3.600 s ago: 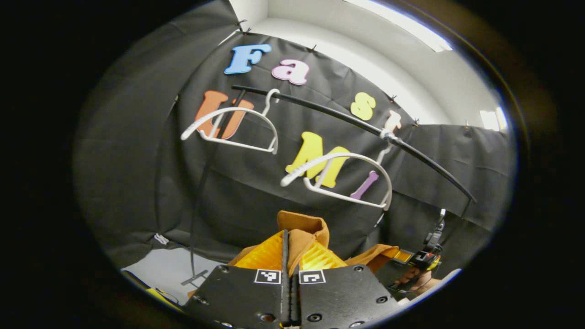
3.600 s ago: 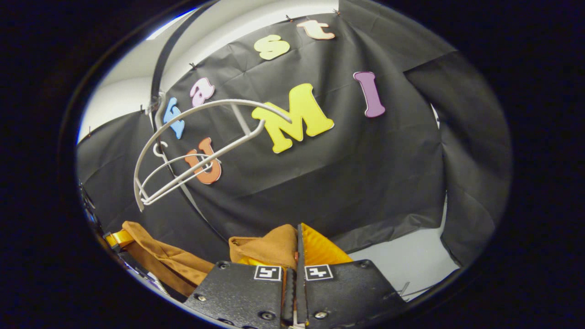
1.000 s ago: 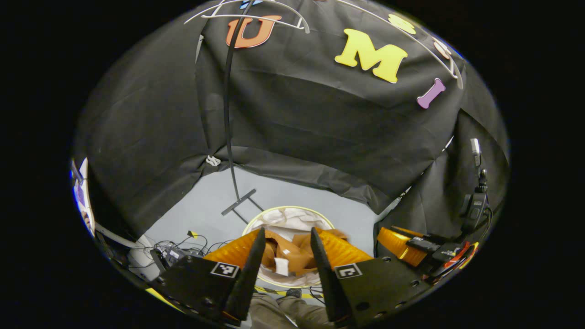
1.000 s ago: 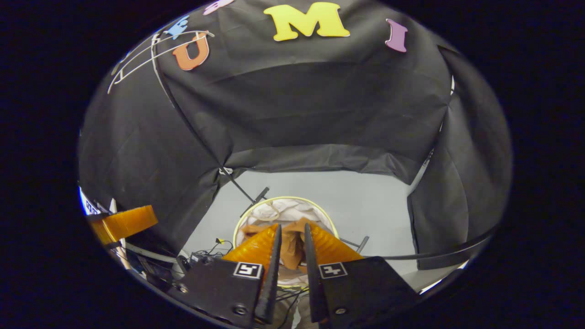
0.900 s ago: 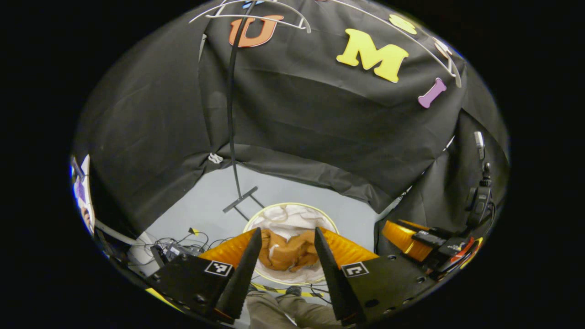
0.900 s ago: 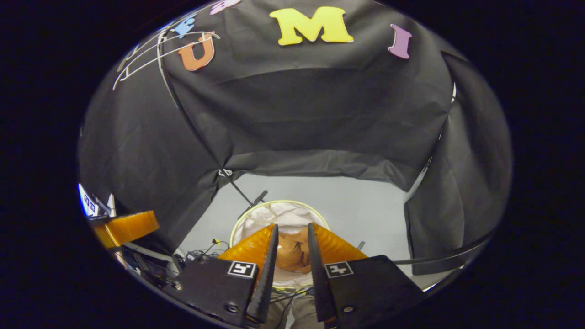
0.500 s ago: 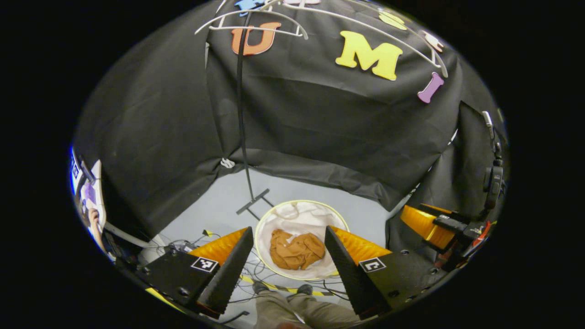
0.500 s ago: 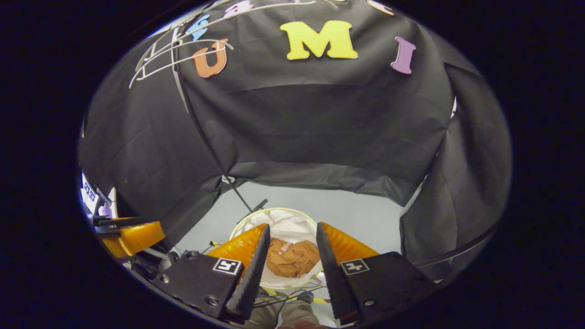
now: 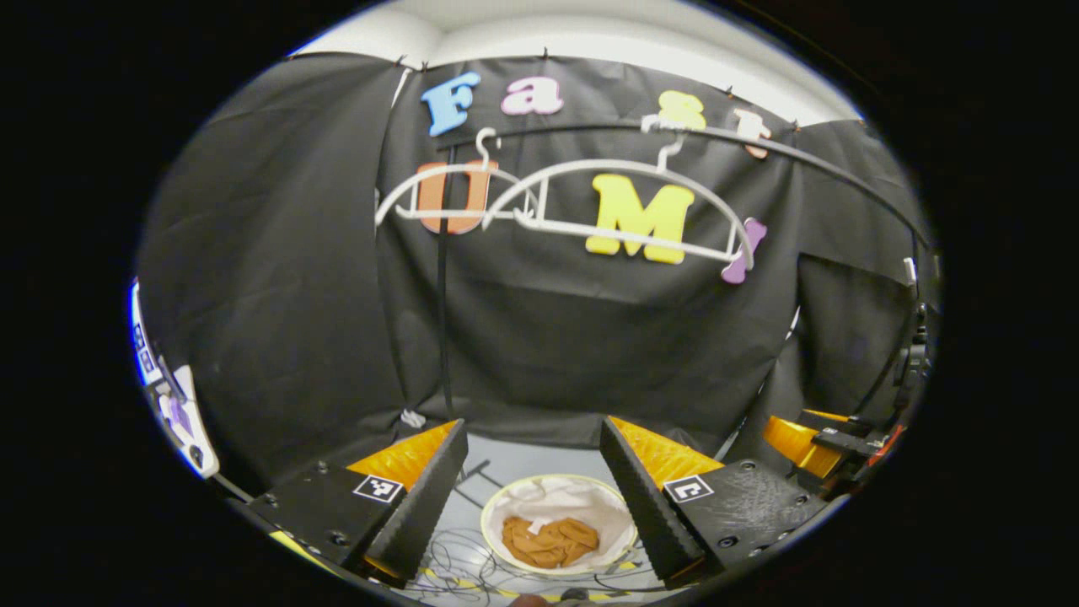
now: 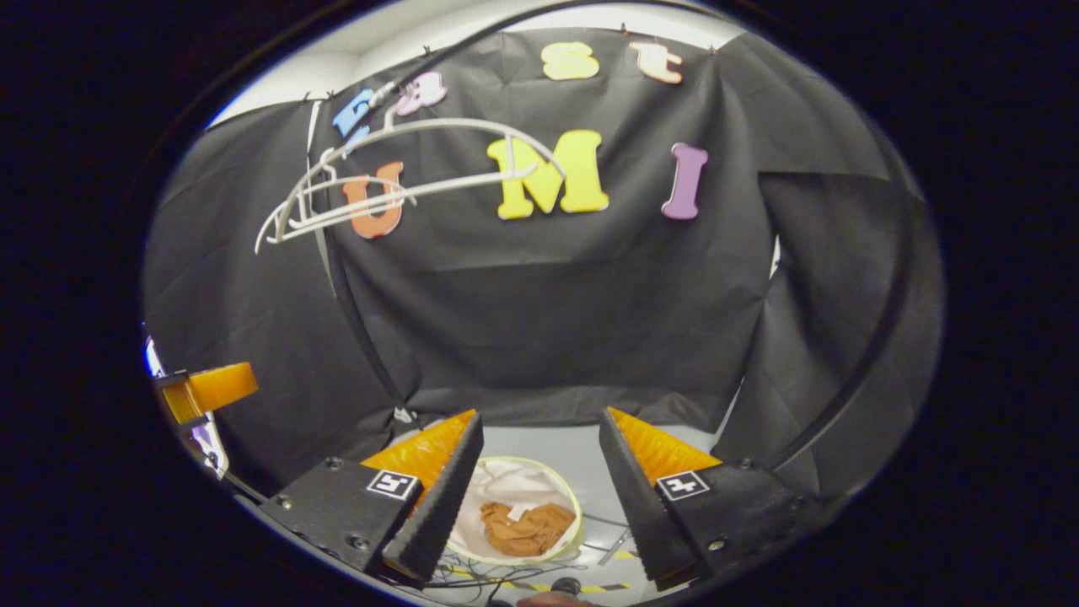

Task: Grasp the clothes on the hanger with both hands and then place them into the laundry hamper below.

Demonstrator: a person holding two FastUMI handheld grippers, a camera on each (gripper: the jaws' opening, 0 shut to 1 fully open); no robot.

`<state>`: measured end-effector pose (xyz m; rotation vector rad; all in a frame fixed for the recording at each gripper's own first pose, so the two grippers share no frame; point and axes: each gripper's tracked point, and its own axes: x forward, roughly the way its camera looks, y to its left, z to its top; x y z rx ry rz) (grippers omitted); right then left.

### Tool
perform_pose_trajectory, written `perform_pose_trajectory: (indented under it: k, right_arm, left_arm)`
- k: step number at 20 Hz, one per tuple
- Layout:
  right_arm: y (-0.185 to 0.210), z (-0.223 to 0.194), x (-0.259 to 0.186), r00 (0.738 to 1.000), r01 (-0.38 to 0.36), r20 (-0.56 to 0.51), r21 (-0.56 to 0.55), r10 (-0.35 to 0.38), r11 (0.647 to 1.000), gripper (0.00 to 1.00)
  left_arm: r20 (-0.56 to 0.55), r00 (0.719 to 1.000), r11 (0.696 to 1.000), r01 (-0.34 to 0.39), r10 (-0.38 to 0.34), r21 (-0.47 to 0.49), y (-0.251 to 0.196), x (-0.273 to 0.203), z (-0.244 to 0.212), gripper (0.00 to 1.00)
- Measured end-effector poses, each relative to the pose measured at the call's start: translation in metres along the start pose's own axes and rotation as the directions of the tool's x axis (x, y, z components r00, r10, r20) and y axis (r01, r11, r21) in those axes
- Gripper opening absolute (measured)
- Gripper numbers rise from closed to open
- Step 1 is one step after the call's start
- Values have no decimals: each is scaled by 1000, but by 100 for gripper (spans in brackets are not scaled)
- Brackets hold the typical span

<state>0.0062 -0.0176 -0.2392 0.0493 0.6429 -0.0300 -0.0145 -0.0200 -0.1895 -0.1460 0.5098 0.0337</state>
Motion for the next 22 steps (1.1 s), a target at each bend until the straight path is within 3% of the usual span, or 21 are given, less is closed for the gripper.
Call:
perform_pose_trajectory:
  k: [2, 4, 7, 8, 12, 16, 19, 22]
  right_arm:
    - [8, 14, -29, 997, 11, 81, -9, -10, 1000, 91]
    - [19, 21, -65, 987, 15, 162, -10, -14, 1000, 91]
    - [30, 39, -120, 963, 30, 268, -8, -27, 1000, 95]
    - [34, 45, -144, 951, 34, 307, -17, -28, 999, 99]
    - [51, 80, -222, 877, 38, 481, -39, -14, 999, 100]
    - [50, 82, -267, 833, 57, 553, -40, -25, 998, 100]
    - [39, 74, -292, 825, 94, 561, -32, -60, 995, 100]
    - [24, 80, -323, 786, 147, 610, -28, -99, 989, 100]
  left_arm:
    - [93, 996, 999, 13, -17, 44, 9, -25, 28, 91]
    - [190, 981, 996, 25, -41, 88, 10, -50, 56, 100]
    - [287, 955, 992, 42, -74, 116, 12, -89, 89, 100]
    - [321, 944, 992, 46, -81, 117, 12, -101, 97, 100]
    - [455, 882, 988, 67, -125, 141, 33, -166, 127, 100]
    - [487, 858, 982, 96, -166, 165, 36, -201, 118, 100]
    - [481, 861, 981, 98, -167, 165, 39, -215, 110, 100]
    - [487, 858, 981, 92, -164, 168, 45, -228, 103, 100]
